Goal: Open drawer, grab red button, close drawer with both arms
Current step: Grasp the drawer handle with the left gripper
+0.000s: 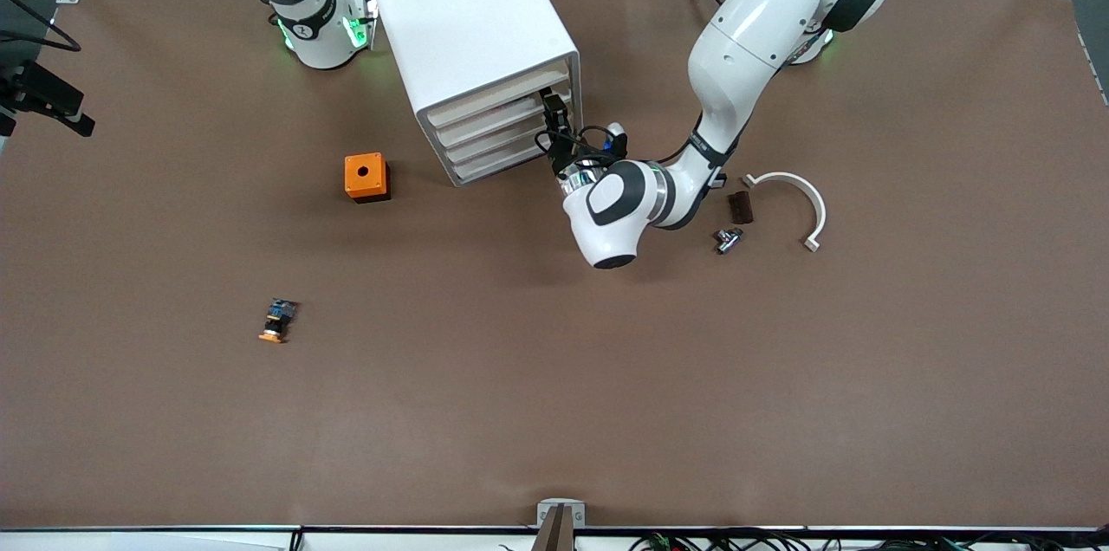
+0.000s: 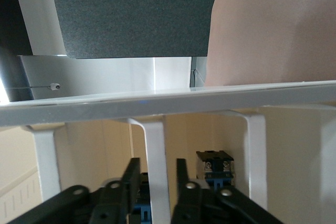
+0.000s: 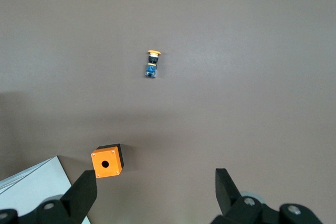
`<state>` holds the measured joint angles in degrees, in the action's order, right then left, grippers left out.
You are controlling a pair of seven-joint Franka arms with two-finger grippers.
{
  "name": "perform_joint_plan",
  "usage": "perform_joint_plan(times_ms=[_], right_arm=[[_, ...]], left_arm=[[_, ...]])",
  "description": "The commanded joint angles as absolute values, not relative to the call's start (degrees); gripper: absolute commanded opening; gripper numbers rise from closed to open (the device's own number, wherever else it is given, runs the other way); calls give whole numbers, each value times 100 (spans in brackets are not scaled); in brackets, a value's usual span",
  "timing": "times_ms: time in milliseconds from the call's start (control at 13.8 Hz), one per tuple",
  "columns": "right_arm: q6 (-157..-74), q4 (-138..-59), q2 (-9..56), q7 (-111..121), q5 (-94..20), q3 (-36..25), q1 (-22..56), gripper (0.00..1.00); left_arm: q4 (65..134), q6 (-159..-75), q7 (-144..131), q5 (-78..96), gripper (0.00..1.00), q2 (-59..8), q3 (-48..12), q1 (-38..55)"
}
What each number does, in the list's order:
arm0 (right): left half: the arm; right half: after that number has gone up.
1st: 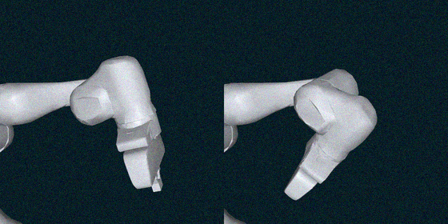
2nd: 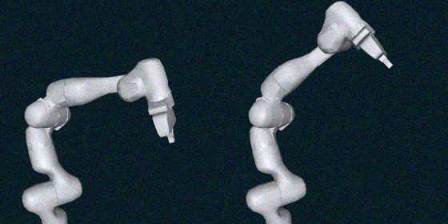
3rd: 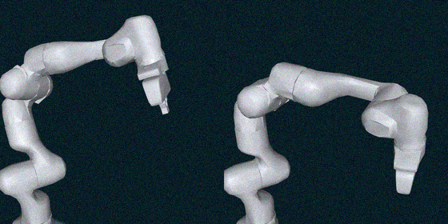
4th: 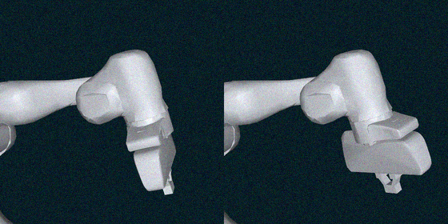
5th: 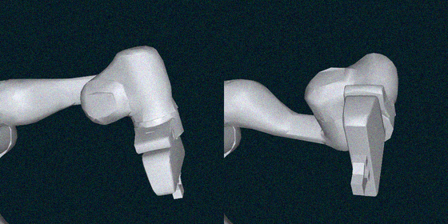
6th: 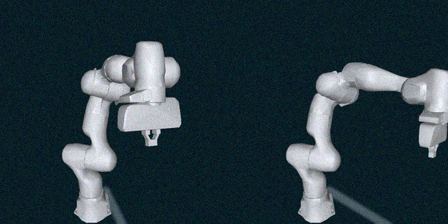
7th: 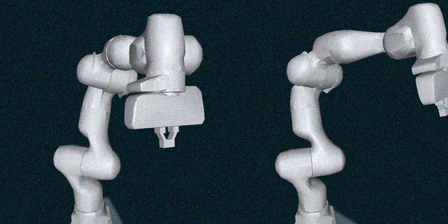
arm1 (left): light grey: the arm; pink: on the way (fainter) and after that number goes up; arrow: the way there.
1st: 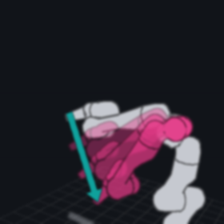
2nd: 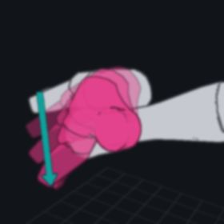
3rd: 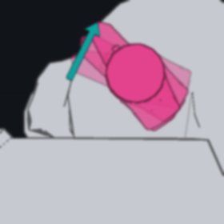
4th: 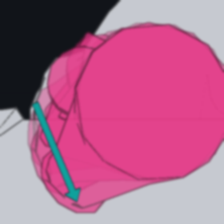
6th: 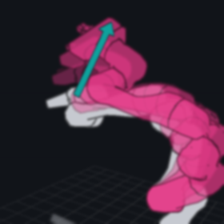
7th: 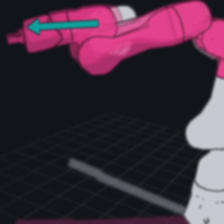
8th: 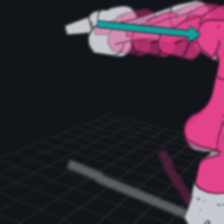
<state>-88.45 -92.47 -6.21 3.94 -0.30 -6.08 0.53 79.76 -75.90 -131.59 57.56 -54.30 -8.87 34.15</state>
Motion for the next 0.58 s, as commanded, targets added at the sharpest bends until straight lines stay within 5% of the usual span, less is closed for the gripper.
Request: perform_joint_plan(times_ms=[0,509], right_arm=[[-8807,-9097,-387,334,-9,-562,-79,100],[-9079,-9053,711,404,192,-562,-9,100]], left_arm=[[7945,-7523,-13254,5774,25,-5493,-888,3471],[7919,-7523,-13236,5783,14,-5537,-835,3454]])
